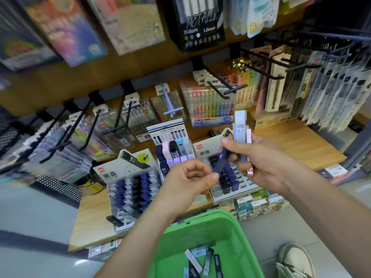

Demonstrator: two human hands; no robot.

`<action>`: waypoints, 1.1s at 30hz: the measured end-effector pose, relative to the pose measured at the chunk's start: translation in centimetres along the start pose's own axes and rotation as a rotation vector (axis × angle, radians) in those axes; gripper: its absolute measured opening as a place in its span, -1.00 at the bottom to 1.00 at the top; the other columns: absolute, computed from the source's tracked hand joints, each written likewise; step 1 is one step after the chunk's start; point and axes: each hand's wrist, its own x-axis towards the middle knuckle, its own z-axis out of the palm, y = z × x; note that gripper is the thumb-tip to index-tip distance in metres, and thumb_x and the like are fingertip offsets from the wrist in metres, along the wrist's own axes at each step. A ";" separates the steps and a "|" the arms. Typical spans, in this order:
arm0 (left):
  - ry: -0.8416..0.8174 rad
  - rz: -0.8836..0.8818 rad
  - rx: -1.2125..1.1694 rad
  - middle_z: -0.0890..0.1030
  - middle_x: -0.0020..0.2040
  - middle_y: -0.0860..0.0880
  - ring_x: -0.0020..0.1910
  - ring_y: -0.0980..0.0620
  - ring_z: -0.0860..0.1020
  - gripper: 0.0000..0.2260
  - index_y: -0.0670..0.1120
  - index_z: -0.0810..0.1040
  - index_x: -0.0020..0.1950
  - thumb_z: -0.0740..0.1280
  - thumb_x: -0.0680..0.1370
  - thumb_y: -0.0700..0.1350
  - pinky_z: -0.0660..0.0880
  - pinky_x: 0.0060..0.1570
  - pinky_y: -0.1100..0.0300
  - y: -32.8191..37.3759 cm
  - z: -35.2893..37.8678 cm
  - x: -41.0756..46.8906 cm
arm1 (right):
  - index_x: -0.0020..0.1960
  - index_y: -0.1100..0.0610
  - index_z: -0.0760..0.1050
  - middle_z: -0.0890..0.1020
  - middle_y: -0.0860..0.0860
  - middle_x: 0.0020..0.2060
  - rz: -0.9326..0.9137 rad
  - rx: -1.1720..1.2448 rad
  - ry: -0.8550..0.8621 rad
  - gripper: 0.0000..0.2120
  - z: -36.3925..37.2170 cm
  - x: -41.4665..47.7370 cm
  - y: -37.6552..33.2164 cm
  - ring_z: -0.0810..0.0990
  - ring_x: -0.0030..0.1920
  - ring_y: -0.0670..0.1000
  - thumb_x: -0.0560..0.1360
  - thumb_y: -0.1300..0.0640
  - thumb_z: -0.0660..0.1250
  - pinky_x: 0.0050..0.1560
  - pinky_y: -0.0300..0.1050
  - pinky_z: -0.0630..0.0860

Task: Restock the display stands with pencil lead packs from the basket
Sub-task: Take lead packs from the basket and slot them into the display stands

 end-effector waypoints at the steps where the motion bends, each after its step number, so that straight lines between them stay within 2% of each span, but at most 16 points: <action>1: 0.007 0.023 0.077 0.61 -0.25 -0.06 -0.26 0.06 0.56 -0.92 -0.12 0.58 -0.14 0.47 0.45 -0.18 0.56 -0.17 0.17 -0.1 -0.5 -0.3 | -0.23 0.15 0.49 0.52 0.11 -0.31 -0.002 -0.055 -0.009 -0.84 0.7 0.1 0.3 0.34 -0.45 -0.08 0.33 0.21 0.49 -0.65 -0.35 0.20; 3: 0.017 0.042 0.194 0.60 -0.27 -0.01 -0.30 0.10 0.53 -0.86 -0.05 0.57 -0.08 0.48 0.45 -0.20 0.54 -0.17 0.17 -0.2 -1.4 -0.9 | -0.28 0.11 0.48 0.51 0.05 -0.40 -0.008 -0.189 -0.028 -0.80 2.1 0.4 0.8 0.33 -0.48 -0.09 0.39 0.23 0.50 -0.64 -0.33 0.19; 6: 0.043 0.078 0.292 0.63 -0.24 0.00 -0.28 0.03 0.59 -0.55 0.27 0.44 0.11 0.50 0.42 -0.18 0.59 -0.14 0.10 -0.5 -3.0 -1.7 | -0.26 0.10 0.45 0.47 -0.06 -0.53 -0.009 -0.306 -0.077 -0.76 4.2 0.6 1.3 0.30 -0.53 -0.13 0.38 0.19 0.53 -0.64 -0.33 0.17; 8: 0.019 0.115 0.344 0.62 -0.25 0.03 -0.31 0.04 0.60 -0.37 0.52 0.30 0.13 0.49 0.42 -0.15 0.61 -0.23 0.11 -1.0 -4.1 -2.2 | -0.22 0.11 0.46 0.47 -0.03 -0.50 0.003 -0.352 -0.122 -0.77 5.6 0.8 1.9 0.29 -0.55 -0.14 0.38 0.18 0.53 -0.63 -0.33 0.15; 11: -0.004 0.158 0.416 0.57 -0.36 0.12 -0.45 0.15 0.52 -0.26 0.64 0.18 0.17 0.45 0.44 -0.14 0.50 -0.38 0.25 -1.8 -6.0 -2.7 | -0.10 0.11 0.53 0.52 -0.01 -0.39 0.103 -0.283 -0.178 -0.80 7.4 1.3 2.9 0.30 -0.52 -0.14 0.39 0.08 0.51 -0.64 -0.34 0.13; 14: 0.002 0.132 0.435 0.52 -0.41 0.15 -0.49 0.09 0.48 -0.31 0.57 0.26 0.23 0.43 0.45 -0.16 0.44 -0.41 0.24 -2.6 -8.4 -2.7 | 0.01 0.15 0.56 0.64 0.06 -0.30 0.233 -0.130 -0.131 -0.77 8.3 2.2 3.0 0.36 -0.54 -0.11 0.48 0.01 0.44 -0.67 -0.36 0.17; 17: 0.042 0.037 0.321 0.54 -0.39 0.04 -0.35 -0.19 0.61 -0.42 0.43 0.40 0.20 0.45 0.47 -0.22 0.62 -0.28 -0.06 -3.3 -10.1 -1.9 | 0.00 0.17 0.53 0.68 0.14 -0.25 0.272 -0.109 -0.064 -0.82 8.8 3.3 3.0 0.37 -0.58 -0.09 0.57 0.05 0.35 -0.69 -0.34 0.19; 19: 0.086 0.003 0.216 0.62 -0.35 -0.06 -0.30 -0.18 0.65 -0.51 0.34 0.43 0.14 0.42 0.50 -0.24 0.63 -0.18 -0.14 -3.9 -10.8 -0.9 | 0.00 0.18 0.52 0.65 0.13 -0.24 0.248 -0.110 -0.007 -0.85 9.0 4.1 3.0 0.38 -0.58 -0.09 0.59 0.08 0.32 -0.69 -0.34 0.20; 21: 0.153 0.003 0.196 0.65 -0.33 -0.11 -0.29 -0.16 0.65 -0.63 0.29 0.42 0.09 0.37 0.55 -0.20 0.62 -0.12 -0.11 -4.7 -11.8 0.1 | -0.02 0.17 0.51 0.62 0.11 -0.27 0.225 -0.092 0.054 -0.86 9.0 4.8 2.8 0.39 -0.58 -0.09 0.59 0.09 0.31 -0.68 -0.33 0.21; 22: 0.181 0.009 0.215 0.64 -0.36 -0.12 -0.33 -0.18 0.61 -0.69 0.27 0.42 0.06 0.34 0.57 -0.17 0.63 -0.16 -0.07 -5.2 -12.3 0.6 | -0.03 0.16 0.51 0.61 0.10 -0.29 0.217 -0.079 0.073 -0.87 9.0 5.0 2.7 0.39 -0.58 -0.09 0.59 0.09 0.30 -0.67 -0.33 0.22; 23: 0.203 0.017 0.241 0.61 -0.41 -0.09 -0.43 -0.18 0.52 -0.73 0.25 0.43 0.02 0.32 0.58 -0.16 0.59 -0.30 0.04 -5.7 -12.8 1.1 | -0.04 0.16 0.51 0.60 0.09 -0.31 0.211 -0.071 0.083 -0.87 9.0 5.2 2.6 0.39 -0.58 -0.09 0.60 0.09 0.30 -0.67 -0.33 0.22; 24: 0.224 0.027 0.259 0.58 -0.44 -0.02 -0.51 -0.08 0.43 -0.76 0.22 0.45 -0.01 0.32 0.58 -0.16 0.47 -0.43 0.19 -6.2 -13.2 1.6 | -0.06 0.16 0.51 0.59 0.09 -0.32 0.207 -0.072 0.087 -0.87 9.1 5.4 2.6 0.39 -0.58 -0.09 0.59 0.09 0.30 -0.67 -0.33 0.22; 25: 0.249 0.032 0.256 0.60 -0.41 0.04 -0.50 0.03 0.41 -0.78 0.18 0.49 -0.04 0.34 0.57 -0.18 0.40 -0.44 0.25 -6.6 -13.4 2.0 | -0.07 0.16 0.51 0.59 0.08 -0.32 0.205 -0.083 0.089 -0.87 9.2 5.5 2.7 0.40 -0.57 -0.08 0.59 0.10 0.30 -0.67 -0.32 0.22; 28: 0.322 0.039 0.206 0.66 -0.17 0.04 -0.26 0.17 0.57 -0.82 0.04 0.62 -0.12 0.41 0.50 -0.26 0.50 -0.19 0.36 -7.6 -13.5 3.3 | -0.05 0.16 0.51 0.58 0.07 -0.36 0.208 -0.133 0.081 -0.87 9.6 5.7 3.2 0.40 -0.57 -0.08 0.59 0.10 0.31 -0.65 -0.33 0.23; 31: 0.349 0.034 0.234 0.65 -0.16 -0.01 -0.23 0.11 0.60 -0.81 0.03 0.64 -0.15 0.40 0.50 -0.28 0.57 -0.10 0.28 -8.4 -13.2 4.0 | -0.03 0.17 0.51 0.57 0.04 -0.43 0.207 -0.151 0.080 -0.88 9.6 5.8 3.5 0.40 -0.56 -0.08 0.58 0.12 0.31 -0.65 -0.32 0.23; 33: 0.361 0.047 0.323 0.64 -0.17 0.05 -0.24 0.11 0.61 -0.74 0.11 0.60 -0.14 0.35 0.54 -0.28 0.56 -0.11 0.33 -8.9 -13.2 4.2 | -0.01 0.18 0.51 0.56 0.03 -0.44 0.204 -0.144 0.085 -0.91 9.6 5.8 3.6 0.41 -0.56 -0.08 0.58 0.16 0.30 -0.65 -0.31 0.24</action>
